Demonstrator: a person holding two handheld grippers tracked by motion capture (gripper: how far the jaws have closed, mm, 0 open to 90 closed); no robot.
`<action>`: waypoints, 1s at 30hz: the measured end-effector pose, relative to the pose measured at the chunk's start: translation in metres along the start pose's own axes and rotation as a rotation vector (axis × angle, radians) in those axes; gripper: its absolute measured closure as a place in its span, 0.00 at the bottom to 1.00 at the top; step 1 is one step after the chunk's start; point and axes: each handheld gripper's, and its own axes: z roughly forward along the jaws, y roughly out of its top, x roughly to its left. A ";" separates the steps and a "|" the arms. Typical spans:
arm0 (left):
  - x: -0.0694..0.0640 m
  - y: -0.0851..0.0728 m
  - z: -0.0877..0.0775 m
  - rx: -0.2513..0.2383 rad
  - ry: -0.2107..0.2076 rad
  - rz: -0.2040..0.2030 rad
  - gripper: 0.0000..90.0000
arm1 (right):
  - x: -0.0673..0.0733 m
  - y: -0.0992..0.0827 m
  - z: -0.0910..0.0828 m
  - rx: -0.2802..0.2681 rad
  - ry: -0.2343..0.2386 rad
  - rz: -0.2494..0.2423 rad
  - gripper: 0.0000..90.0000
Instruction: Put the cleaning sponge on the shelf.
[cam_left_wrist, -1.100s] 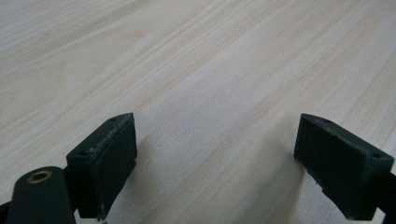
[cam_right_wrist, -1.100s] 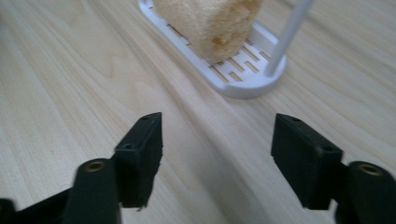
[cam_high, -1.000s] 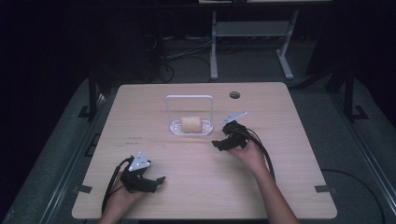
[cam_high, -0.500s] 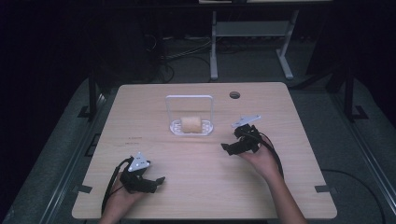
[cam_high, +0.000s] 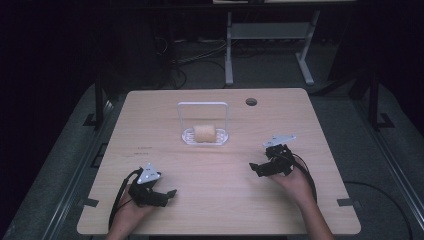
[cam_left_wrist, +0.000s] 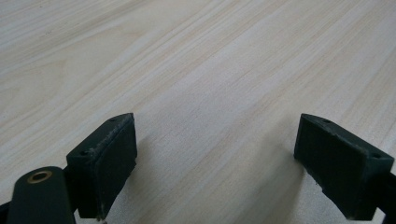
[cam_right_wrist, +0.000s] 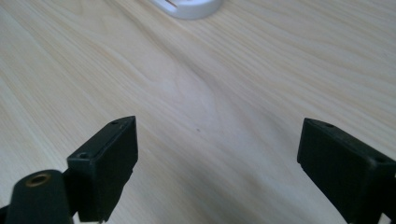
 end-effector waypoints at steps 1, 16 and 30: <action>0.000 0.000 0.000 0.000 0.000 0.000 0.14 | -0.001 -0.002 -0.002 0.000 0.000 0.008 0.14; 0.000 0.000 0.000 0.000 0.000 0.000 0.14 | -0.010 -0.037 -0.026 -0.009 -0.001 0.075 0.13; 0.000 0.000 0.000 0.000 0.000 0.000 0.14 | -0.019 -0.076 -0.042 -0.026 -0.062 0.120 0.03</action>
